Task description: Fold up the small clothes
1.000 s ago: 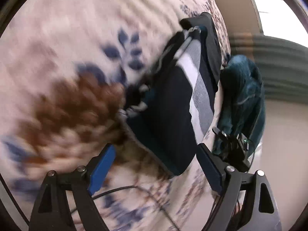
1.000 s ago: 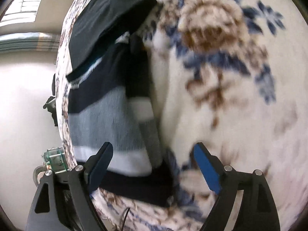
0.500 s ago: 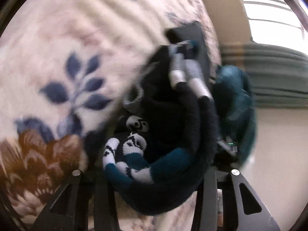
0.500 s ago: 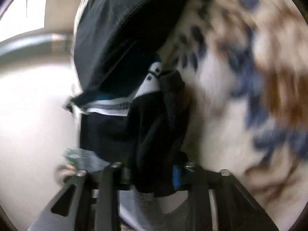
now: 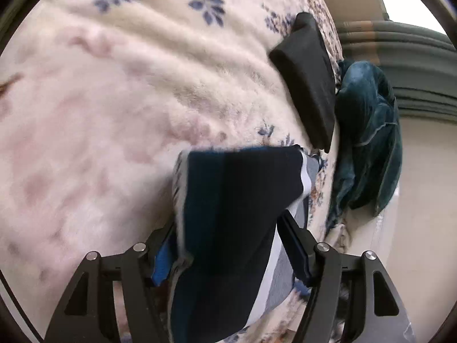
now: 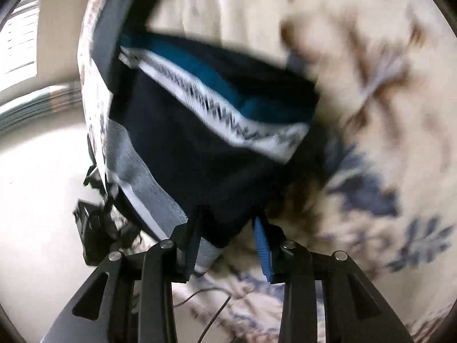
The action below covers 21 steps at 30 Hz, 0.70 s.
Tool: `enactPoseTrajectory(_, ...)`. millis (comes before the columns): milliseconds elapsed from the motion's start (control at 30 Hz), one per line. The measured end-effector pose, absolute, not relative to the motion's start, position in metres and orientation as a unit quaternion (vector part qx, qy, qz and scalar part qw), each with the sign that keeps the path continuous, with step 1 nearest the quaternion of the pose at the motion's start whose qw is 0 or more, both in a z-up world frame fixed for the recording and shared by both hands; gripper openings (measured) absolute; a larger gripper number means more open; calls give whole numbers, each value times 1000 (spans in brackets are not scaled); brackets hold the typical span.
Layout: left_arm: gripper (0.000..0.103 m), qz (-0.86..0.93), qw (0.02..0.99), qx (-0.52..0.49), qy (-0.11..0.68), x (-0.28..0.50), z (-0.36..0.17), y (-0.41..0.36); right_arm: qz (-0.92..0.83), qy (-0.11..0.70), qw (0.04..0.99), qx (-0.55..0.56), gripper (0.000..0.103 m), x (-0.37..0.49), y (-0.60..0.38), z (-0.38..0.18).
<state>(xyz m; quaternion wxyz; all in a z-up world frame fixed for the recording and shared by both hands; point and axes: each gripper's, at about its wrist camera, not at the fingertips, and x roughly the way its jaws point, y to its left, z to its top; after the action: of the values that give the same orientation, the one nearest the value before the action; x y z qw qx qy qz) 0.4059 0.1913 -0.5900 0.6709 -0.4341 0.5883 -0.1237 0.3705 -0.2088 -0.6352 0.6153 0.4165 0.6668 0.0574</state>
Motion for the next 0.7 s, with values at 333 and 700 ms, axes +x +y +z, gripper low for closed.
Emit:
enactPoseTrajectory(333,87,69,741,-263,614,325,-587,164,61,682,676,272,58,486,-257,-623)
enactPoseTrajectory(700,103,81,701,-339,622,323,-628,174,25,699,673,243,10,489,-246,-619)
